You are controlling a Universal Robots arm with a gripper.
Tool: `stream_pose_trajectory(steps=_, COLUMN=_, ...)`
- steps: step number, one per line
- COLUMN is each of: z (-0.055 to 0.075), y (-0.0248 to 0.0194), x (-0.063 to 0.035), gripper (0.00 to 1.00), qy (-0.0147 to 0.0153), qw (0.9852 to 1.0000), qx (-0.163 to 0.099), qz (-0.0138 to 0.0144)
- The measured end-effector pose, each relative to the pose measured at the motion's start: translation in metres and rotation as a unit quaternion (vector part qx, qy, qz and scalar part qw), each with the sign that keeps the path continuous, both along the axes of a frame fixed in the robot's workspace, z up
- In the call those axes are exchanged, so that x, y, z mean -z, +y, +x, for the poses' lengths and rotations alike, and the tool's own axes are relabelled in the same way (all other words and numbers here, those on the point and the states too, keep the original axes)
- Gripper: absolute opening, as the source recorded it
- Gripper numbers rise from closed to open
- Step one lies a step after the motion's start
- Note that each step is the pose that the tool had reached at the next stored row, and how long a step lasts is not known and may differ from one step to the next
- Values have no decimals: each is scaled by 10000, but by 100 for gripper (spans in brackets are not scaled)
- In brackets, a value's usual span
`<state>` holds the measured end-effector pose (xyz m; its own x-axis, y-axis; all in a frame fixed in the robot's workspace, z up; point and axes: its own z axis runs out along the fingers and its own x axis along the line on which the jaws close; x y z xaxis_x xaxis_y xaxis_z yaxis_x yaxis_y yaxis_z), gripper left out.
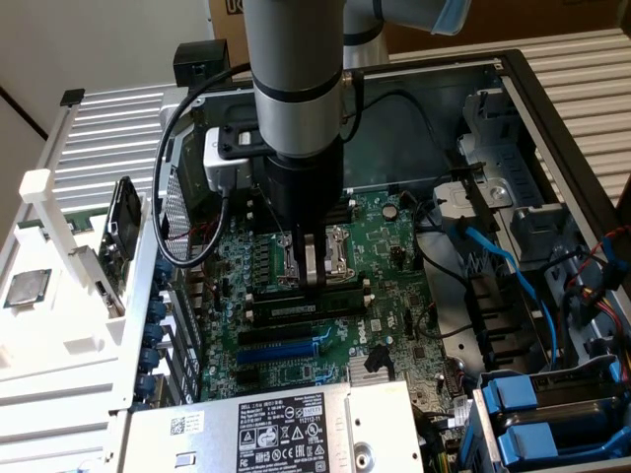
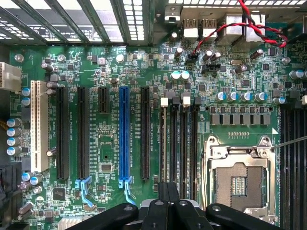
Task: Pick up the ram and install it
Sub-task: 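Press down the ram until it locks into place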
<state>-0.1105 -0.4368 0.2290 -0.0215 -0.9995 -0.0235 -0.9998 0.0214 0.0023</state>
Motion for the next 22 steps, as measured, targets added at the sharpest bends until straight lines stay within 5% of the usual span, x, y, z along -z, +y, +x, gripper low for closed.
stream_pose_trajectory(steps=22, z=20, y=-20, x=11, gripper=11, qy=57, qw=10000, qx=1, qz=0)
